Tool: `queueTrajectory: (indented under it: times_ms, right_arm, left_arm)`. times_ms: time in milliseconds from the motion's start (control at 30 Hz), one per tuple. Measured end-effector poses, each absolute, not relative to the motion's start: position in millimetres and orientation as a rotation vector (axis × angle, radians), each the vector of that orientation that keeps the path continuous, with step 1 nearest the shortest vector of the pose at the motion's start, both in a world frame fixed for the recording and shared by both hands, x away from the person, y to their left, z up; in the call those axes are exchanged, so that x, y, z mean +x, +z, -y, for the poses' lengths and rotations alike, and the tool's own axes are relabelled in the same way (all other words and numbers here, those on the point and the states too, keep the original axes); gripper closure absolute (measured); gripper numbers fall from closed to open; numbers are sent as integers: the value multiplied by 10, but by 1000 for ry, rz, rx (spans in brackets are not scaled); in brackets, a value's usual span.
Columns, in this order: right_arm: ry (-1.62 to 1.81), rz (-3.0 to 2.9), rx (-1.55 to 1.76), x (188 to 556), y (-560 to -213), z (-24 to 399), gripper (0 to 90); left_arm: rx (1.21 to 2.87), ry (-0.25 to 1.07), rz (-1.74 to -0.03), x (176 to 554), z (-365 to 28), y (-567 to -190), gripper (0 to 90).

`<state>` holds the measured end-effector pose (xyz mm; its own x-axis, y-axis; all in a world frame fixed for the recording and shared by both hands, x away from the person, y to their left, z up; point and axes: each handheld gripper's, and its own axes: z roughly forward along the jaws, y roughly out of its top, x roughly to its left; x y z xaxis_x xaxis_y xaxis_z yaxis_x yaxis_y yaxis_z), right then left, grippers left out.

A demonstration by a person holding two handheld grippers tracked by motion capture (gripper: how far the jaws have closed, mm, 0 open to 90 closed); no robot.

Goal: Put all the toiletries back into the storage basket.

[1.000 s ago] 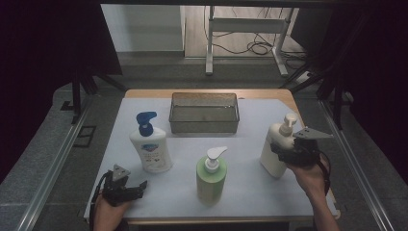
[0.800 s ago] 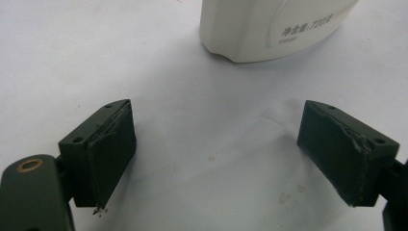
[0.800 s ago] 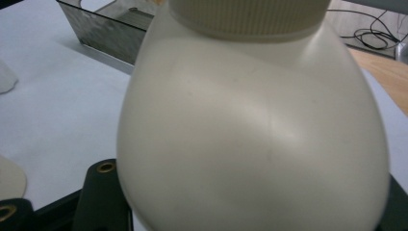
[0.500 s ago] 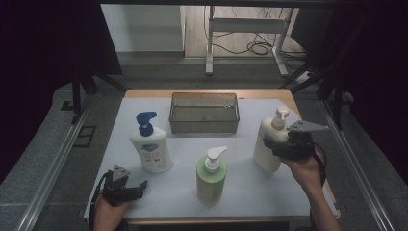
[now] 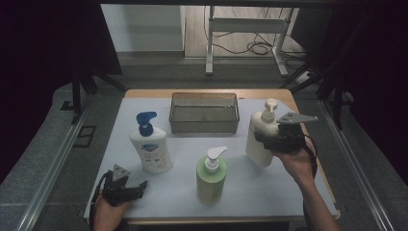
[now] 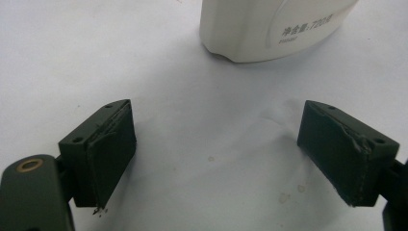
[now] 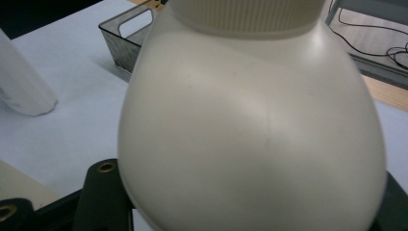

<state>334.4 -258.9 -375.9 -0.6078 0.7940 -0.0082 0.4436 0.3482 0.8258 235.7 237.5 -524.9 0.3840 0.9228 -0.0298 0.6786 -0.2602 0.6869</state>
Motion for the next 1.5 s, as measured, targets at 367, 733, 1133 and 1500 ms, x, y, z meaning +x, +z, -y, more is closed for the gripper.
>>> queueTrajectory:
  times_ms: [367, 733, 1133, 1500]
  right_arm:
    - [1198, -2234, 1041, 3473, -3653, 2365, 391]
    - [1224, -2256, 995, 3571, -3539, 2146, 391]
    - [1264, -2251, 958, 3673, -3398, 1967, 392]
    - [1285, -2240, 934, 3847, -3311, 1759, 392]
  left_arm:
    - [2035, 511, -1364, 2358, -2380, -5248, 130]
    - [2035, 511, -1364, 2358, -2380, -5248, 130]
    - [2031, 512, -1366, 2358, -2378, -5249, 130]
    - [2030, 511, -1365, 2359, -2379, -5250, 130]
